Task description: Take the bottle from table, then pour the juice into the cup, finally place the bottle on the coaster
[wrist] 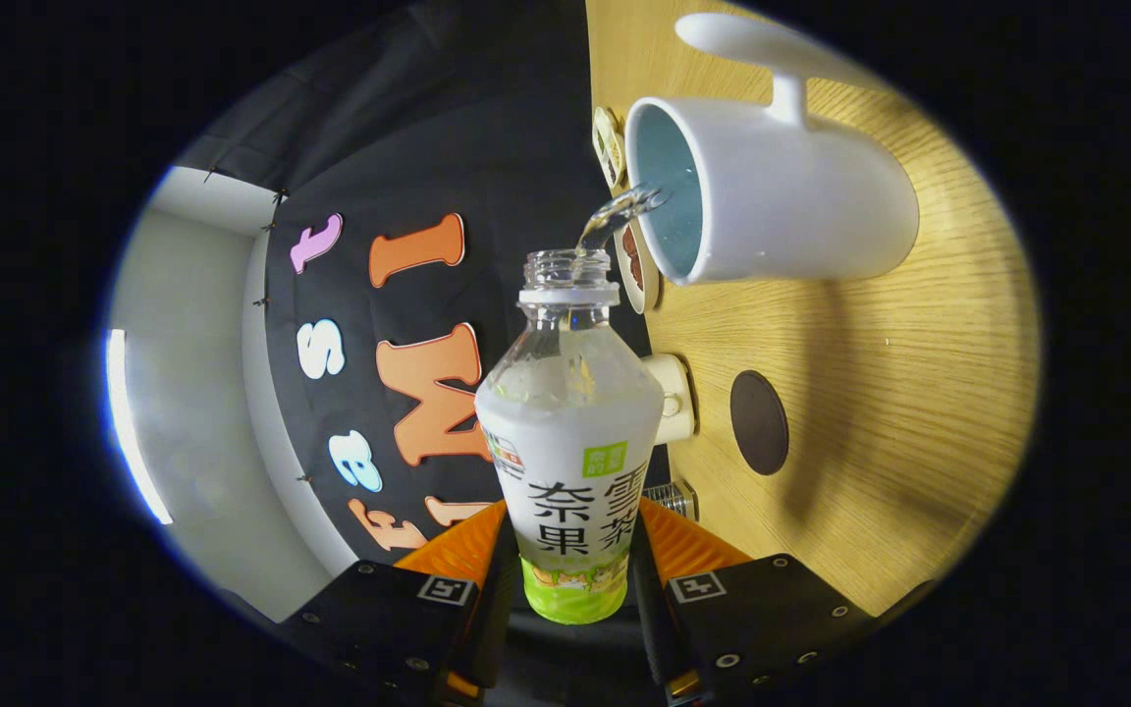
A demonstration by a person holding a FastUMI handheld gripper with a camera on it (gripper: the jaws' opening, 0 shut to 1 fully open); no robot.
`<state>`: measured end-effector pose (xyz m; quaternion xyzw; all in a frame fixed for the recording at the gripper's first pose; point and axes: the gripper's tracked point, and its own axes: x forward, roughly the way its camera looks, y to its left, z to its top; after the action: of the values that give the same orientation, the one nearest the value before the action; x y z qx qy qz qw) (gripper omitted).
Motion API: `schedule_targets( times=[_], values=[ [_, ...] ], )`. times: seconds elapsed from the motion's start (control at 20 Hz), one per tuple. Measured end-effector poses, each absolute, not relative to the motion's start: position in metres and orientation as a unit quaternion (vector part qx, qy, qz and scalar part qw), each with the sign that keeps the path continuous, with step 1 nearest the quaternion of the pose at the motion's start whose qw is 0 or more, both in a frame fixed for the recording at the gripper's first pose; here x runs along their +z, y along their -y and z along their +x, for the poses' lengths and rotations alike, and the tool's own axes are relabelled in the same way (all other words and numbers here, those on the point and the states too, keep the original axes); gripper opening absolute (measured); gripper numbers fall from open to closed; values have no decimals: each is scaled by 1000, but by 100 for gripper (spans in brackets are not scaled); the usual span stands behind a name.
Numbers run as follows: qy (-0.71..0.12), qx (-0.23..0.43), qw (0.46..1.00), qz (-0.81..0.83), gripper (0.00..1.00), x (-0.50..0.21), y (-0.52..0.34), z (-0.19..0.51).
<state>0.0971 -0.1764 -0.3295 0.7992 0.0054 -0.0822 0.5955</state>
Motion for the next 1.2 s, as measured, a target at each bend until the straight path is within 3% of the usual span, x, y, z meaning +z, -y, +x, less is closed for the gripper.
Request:
schedule_targets(
  times=[1.2],
  values=[
    [41, -67, 538, 839, 58, -291, 200, 100]
  ],
)
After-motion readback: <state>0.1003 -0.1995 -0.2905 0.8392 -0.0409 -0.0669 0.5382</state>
